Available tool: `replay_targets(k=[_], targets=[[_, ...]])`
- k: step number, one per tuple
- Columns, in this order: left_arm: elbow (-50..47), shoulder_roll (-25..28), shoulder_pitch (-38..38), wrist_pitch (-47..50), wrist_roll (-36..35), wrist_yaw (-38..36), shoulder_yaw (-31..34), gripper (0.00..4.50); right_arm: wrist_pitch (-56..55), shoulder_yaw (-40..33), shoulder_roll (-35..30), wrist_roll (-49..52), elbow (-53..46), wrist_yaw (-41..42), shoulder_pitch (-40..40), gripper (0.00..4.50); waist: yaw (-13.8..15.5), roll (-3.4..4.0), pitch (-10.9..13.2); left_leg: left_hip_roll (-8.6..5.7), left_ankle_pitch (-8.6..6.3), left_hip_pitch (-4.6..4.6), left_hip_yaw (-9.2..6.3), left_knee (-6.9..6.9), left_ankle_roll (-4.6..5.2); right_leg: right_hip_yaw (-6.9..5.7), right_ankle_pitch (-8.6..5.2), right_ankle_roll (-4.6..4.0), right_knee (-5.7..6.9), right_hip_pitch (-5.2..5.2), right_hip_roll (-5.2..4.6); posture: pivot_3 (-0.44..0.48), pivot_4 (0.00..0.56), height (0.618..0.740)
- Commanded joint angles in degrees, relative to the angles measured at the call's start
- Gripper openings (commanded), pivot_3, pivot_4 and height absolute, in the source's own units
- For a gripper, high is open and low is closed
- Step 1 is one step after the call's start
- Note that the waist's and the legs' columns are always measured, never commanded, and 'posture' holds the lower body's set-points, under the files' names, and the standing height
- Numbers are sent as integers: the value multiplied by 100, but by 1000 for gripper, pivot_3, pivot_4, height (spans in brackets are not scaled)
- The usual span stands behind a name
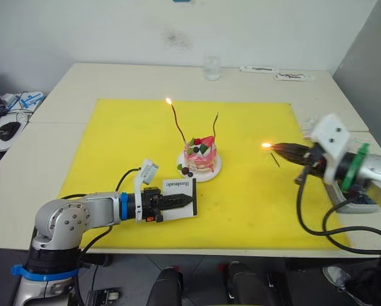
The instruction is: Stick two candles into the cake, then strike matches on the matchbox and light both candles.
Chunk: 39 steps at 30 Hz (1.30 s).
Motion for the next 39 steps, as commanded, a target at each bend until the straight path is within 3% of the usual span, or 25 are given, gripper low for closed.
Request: replay_targets(k=[1,6,15,18,28,34,39], targets=[[-247,1,-8,2,-156,-74,-17,0,-371,-806,-217,-252,188,-144,438,8,-8,0,0,0,0,1,4,1,0,4,0,0,0,-1,0,0,150,740],[-388,-222,4,-36,-214,35,-156,0,-737,-1501,-204,-716,938,-573,1276,8,0,0,0,-1,0,3,11,9,0,13,1,2,0,5,0,0,150,740],[-420,-455,49,-82,-208,170,-212,0,-941,-1260,45,-1058,2256,-1407,1173,8,-21,1,-1,-1,1,18,27,15,2,32,5,8,1,15,2,0,150,740],[-439,-500,67,-91,-219,238,-192,0,-933,-1267,88,-995,2426,-1470,1062,670,-21,2,-1,-1,1,17,29,15,2,35,5,8,-1,16,2,0,150,740],[-475,-525,158,-103,-274,349,-106,0,-1127,-1445,73,-706,2176,-1326,1082,4341,-19,3,-1,-1,1,17,30,15,2,35,7,12,-2,17,2,0,150,740],[-399,-494,107,-132,-226,287,-116,0,-1352,-1555,-23,-190,1366,-806,1147,4471,-19,3,-1,-1,1,18,29,15,2,35,8,13,0,17,2,0,150,740],[-293,-481,-14,-130,-216,260,-106,0,-1292,-1293,269,528,654,-481,1199,4471,-10,2,-1,-1,1,17,27,15,2,33,8,13,-4,20,3,0,150,740]])
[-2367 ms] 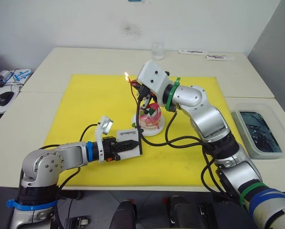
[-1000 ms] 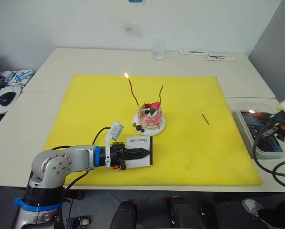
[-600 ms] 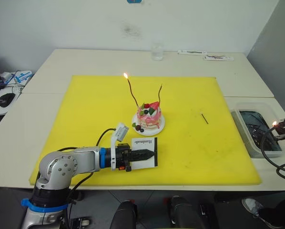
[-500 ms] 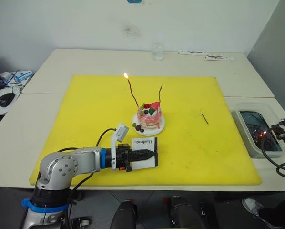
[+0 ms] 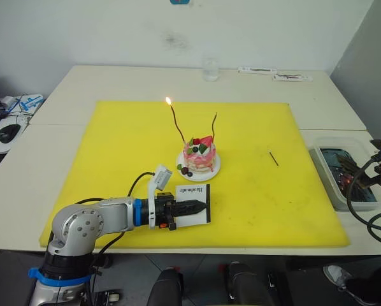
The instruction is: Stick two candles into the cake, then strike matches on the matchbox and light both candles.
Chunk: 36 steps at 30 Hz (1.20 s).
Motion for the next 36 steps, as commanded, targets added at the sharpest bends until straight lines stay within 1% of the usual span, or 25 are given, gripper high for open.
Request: replay_targets(k=[1,5,9,13,16,21,26,32,35,36], targets=[[33,10,-153,-81,-133,-81,115,0,-125,202,224,256,-425,-51,5,4471,1,0,0,0,0,0,0,0,0,0,0,0,-1,1,0,0,150,740],[68,-29,-237,-65,-155,-37,108,0,-569,955,819,-142,-194,-584,-171,4471,-5,-1,0,0,0,2,1,2,0,2,0,0,-1,1,0,0,150,740],[74,-59,-284,-26,-205,13,130,0,-1223,1721,1445,-648,565,-1012,-515,4471,-12,1,0,0,0,4,1,1,0,2,1,0,2,0,0,0,150,740],[46,-70,-290,13,-247,69,146,0,-1747,2174,1792,-976,1422,-1217,-911,4471,-6,1,0,0,0,2,1,0,0,1,1,0,2,0,0,0,150,740],[0,-51,-265,45,-325,134,175,0,-2146,2311,2029,-1151,2137,-1403,-1278,4471,-6,1,0,0,0,2,0,-1,0,1,9,12,2,-1,0,0,150,740],[-65,18,-208,76,-448,235,232,0,-2469,2432,2227,-1256,2899,-1467,-1630,4471,-6,1,0,1,0,2,-1,-4,0,-1,12,16,4,-2,0,0,150,740],[-81,77,-178,93,-542,309,264,0,-2550,2481,2374,-1315,3469,-1531,-1910,4471,-11,1,0,1,0,2,-1,-3,0,-1,12,17,4,-1,0,0,150,740],[-65,107,-214,79,-610,389,252,0,-2293,2479,2413,-1372,3800,-1725,-2078,4471,-14,2,0,1,0,4,-2,-1,0,0,12,16,8,-1,1,0,150,740],[-68,121,-212,66,-615,397,249,0,-1954,2459,2467,-1352,3740,-1911,-2091,3962,-14,2,0,1,0,5,-2,0,0,-1,12,16,8,1,1,0,150,740],[-69,124,-211,63,-613,397,248,0,-1853,2467,2464,-1364,3712,-1952,-2089,3628,-13,2,-1,1,0,6,-2,0,0,-1,13,17,8,2,1,0,150,740]])
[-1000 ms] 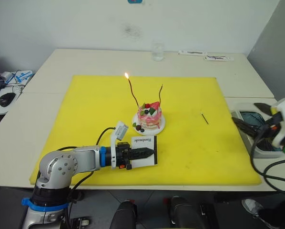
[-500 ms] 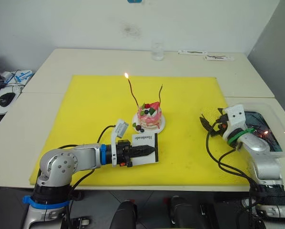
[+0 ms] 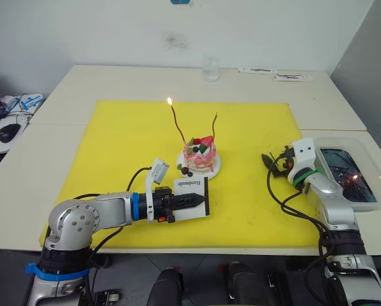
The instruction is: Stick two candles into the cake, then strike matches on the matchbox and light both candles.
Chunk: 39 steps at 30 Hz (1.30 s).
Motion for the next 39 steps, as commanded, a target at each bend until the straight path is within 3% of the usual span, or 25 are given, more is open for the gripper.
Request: replay_targets(k=[1,9,11,17,25,31,39], targets=[[-202,60,-25,-7,-159,3,84,0,390,-35,-25,-87,-105,-242,-8,3288,0,0,0,0,0,1,0,0,0,0,0,-1,0,2,0,0,150,740],[-217,112,19,-33,-157,-8,107,0,1191,87,-47,-130,-731,-460,197,459,25,0,0,-3,0,13,-9,5,0,-3,-9,-15,-7,23,-1,0,150,740],[-218,116,29,-43,-152,-10,107,0,1310,92,-43,-111,-837,-504,200,95,25,0,0,-3,0,13,-9,4,0,-3,-9,-15,-7,23,-1,0,150,740],[-230,87,49,-74,-142,26,99,0,1520,81,-52,-11,-1173,-475,217,95,25,0,0,-3,0,11,-14,1,0,-8,-7,-10,-7,23,-1,0,150,740],[-218,67,53,-86,-181,79,123,0,1855,277,-316,374,-2620,235,719,95,15,0,0,-1,0,8,-18,-8,0,-15,-7,-8,-6,16,0,0,150,740],[-108,37,-83,-114,-139,78,77,0,1694,654,-980,620,-3883,1205,1086,95,12,4,2,-2,0,6,-17,-4,0,-13,-14,-20,-7,13,0,0,150,740],[-35,-75,-277,-289,118,107,-24,0,1872,833,-1477,1185,-4909,1927,863,95,14,3,2,-1,0,6,-18,-1,0,-14,-16,-22,-8,15,1,0,150,740]])
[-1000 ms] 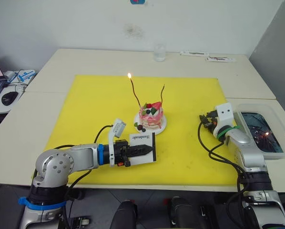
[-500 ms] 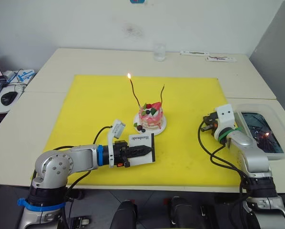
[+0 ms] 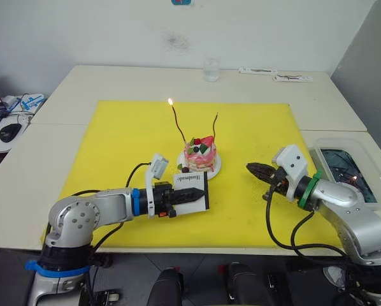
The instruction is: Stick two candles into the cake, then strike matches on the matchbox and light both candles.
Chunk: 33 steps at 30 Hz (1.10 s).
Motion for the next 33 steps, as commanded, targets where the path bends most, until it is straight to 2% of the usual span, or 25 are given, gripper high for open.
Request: replay_targets(k=[1,8,15,17,19,24,32,33], targets=[[-50,-3,-114,-92,4,-24,20,0,-8,93,-251,205,-533,310,-247,95,0,0,0,0,0,0,-1,0,0,-1,0,0,0,0,0,0,150,740],[48,-62,-236,-178,124,43,34,0,-153,531,-772,71,-737,759,-768,95,6,-1,0,-1,0,-6,-6,0,0,-8,-1,-2,-5,-1,-1,0,150,740],[96,-150,-335,-239,252,131,54,0,-219,927,-701,-101,-605,764,-1043,95,7,-2,0,-1,0,-8,-11,-1,0,-13,-2,-3,-5,-1,-1,0,150,740],[56,-131,-299,-231,258,117,59,0,-66,795,-590,-35,-453,586,-812,95,9,-2,0,-1,0,-10,-12,-1,0,-14,3,6,-6,-2,-2,0,150,740],[-15,-91,-234,-198,238,95,56,0,-301,563,-364,-127,-84,253,-250,95,15,-12,-6,0,0,-10,-14,-2,0,-17,4,7,-6,-1,-2,0,150,740],[-95,-30,-160,-124,153,60,65,0,-1088,334,23,-416,590,-148,515,95,22,-12,-6,-3,-1,-17,-19,-1,-1,-23,2,5,-6,-4,-6,0,150,740],[-71,19,-196,-99,151,3,38,0,-1453,351,584,-472,1250,-359,774,95,-3,-11,-5,3,0,-4,-18,-1,-1,-19,-4,-7,7,-3,4,0,150,740],[-65,31,-199,-101,156,-6,34,0,-1494,336,620,-478,1328,-359,773,257,-2,-11,-5,3,0,-4,-18,1,-1,-18,-4,-7,5,-1,4,0,150,740]])
